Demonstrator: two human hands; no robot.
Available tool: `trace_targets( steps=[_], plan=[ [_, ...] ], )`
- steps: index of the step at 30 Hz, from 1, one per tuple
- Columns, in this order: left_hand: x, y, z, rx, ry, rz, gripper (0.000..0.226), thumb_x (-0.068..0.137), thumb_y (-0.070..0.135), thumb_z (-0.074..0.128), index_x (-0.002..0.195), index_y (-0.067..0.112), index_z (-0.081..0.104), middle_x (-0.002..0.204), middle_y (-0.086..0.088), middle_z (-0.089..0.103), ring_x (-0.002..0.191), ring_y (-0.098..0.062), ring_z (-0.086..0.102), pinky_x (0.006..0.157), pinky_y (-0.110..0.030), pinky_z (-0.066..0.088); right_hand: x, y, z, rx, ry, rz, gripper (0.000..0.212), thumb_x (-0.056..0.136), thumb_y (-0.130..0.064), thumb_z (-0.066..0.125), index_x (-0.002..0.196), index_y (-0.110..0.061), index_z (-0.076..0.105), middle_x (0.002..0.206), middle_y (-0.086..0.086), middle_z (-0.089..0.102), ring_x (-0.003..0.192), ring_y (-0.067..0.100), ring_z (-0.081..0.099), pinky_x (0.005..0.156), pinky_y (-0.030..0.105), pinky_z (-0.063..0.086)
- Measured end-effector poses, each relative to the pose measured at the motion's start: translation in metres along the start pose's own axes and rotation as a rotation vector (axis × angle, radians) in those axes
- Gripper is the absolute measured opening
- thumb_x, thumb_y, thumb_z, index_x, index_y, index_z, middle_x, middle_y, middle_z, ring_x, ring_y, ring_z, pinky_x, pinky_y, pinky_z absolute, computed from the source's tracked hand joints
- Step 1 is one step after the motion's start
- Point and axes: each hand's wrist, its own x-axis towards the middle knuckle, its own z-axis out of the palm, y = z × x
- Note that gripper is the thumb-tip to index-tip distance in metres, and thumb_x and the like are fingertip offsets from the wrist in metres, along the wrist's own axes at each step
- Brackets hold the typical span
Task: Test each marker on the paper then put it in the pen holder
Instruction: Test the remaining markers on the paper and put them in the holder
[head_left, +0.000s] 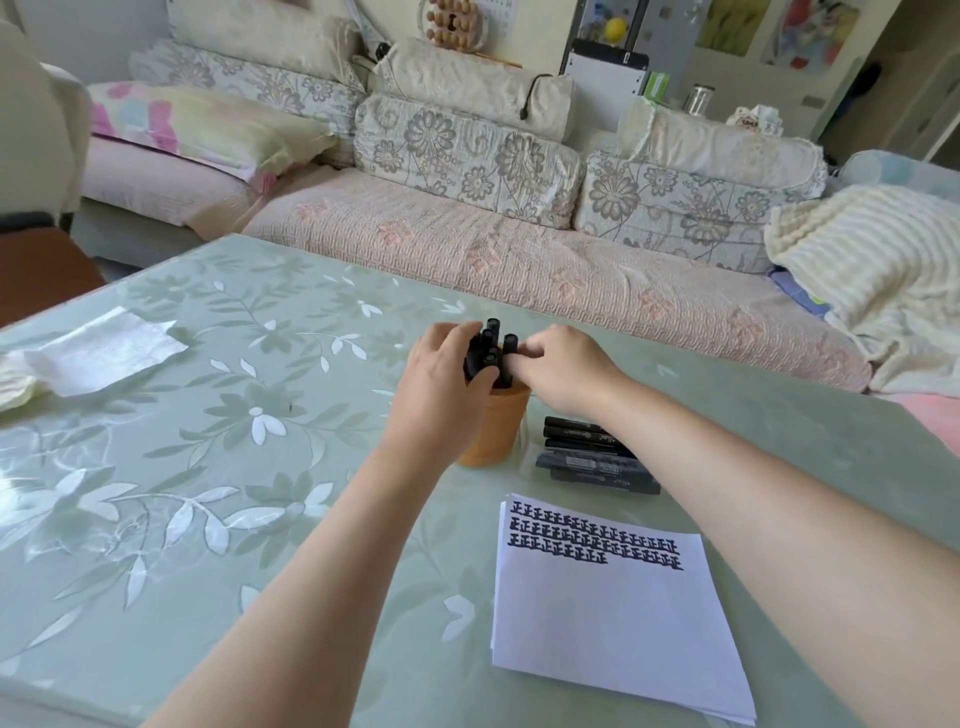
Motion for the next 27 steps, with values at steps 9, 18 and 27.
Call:
trace_targets(
  steps=[9, 18, 27],
  plan=[
    [-0.004, 0.004, 0.000, 0.075, -0.072, 0.025, 0.057, 0.089, 0.026, 0.061, 0.142, 0.019, 0.041, 0.139, 0.000, 0.043, 0.124, -0.024, 0.041, 0.098, -0.027, 0.032, -0.002, 0.016, -0.015, -0.035, -0.124, -0.128, 0.032, 0.100, -0.031, 0.049, 0.131, -0.028, 0.056, 0.117, -0.002, 0.051, 0.103, 0.016, 0.051, 0.087, 0.029, 0.035],
    [-0.018, 0.012, -0.012, 0.147, 0.077, 0.148, 0.043, 0.082, 0.022, 0.062, 0.124, 0.020, 0.051, 0.123, -0.004, 0.041, 0.110, -0.024, 0.041, 0.094, -0.036, 0.040, -0.038, 0.095, -0.016, -0.415, -0.147, 0.059, 0.028, 0.092, -0.021, 0.056, 0.113, -0.032, 0.069, 0.121, -0.005, 0.066, 0.111, 0.021, 0.060, 0.093, 0.035, 0.050],
    [-0.071, 0.007, -0.002, 0.279, -0.558, 0.294, 0.056, 0.085, 0.059, 0.053, 0.132, 0.030, 0.043, 0.118, 0.011, 0.041, 0.113, -0.012, 0.041, 0.096, -0.035, 0.043, -0.031, 0.115, -0.013, -0.479, -0.144, 0.031, 0.026, 0.086, -0.024, 0.070, 0.112, -0.028, 0.070, 0.111, -0.002, 0.068, 0.103, 0.023, 0.061, 0.087, 0.034, 0.051]
  ],
)
